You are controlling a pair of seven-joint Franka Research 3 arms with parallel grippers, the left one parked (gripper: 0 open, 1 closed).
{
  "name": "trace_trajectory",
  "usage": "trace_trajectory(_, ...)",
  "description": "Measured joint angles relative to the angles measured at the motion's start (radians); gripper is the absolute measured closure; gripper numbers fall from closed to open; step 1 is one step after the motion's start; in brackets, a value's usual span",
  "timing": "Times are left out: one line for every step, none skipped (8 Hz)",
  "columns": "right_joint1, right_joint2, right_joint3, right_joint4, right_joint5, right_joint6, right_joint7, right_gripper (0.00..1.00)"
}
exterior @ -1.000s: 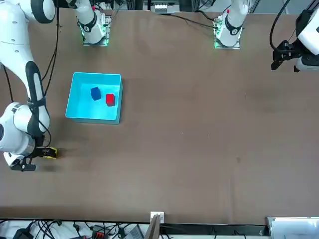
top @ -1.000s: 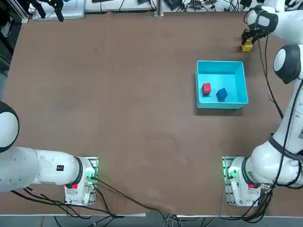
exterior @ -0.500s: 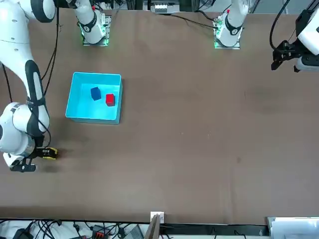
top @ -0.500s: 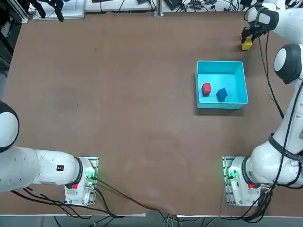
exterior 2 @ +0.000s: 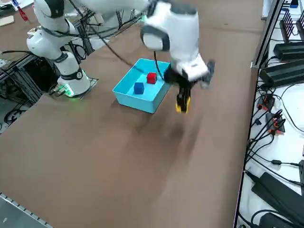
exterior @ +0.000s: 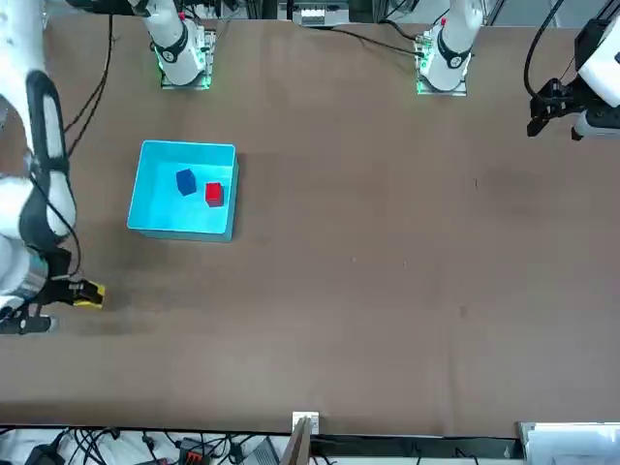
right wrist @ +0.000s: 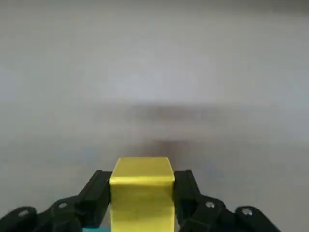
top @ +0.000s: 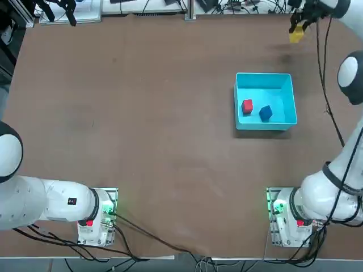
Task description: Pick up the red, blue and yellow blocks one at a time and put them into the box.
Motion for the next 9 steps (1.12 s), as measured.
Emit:
trace_trajectory(0.022, -0.074, 0.025, -0.051, 0.004, -0.047, 0.064, 0.29)
trace_trajectory(0.067, -0.160, 0.037, -0.149, 0.005, -0.056, 0.138, 0.29)
trace_trajectory(0.121, -0.246, 0.041, -0.269, 0.005, -0.056, 0.200, 0.29)
trace_trajectory(0.167, -0.324, 0.043, -0.388, 0.005, -0.044, 0.236, 0.29)
trace_trajectory(0.202, -0.391, 0.044, -0.514, 0.005, 0.017, 0.266, 0.29)
trace_trajectory(0.230, -0.443, 0.044, -0.651, 0.005, 0.127, 0.291, 0.29)
trace_trajectory(0.254, -0.470, 0.044, -0.775, 0.005, 0.252, 0.309, 0.29)
trace_trajectory(0.266, -0.474, 0.044, -0.870, 0.005, 0.367, 0.319, 0.29)
trace_trajectory(0.267, -0.465, 0.043, -0.926, 0.005, 0.433, 0.320, 0.29)
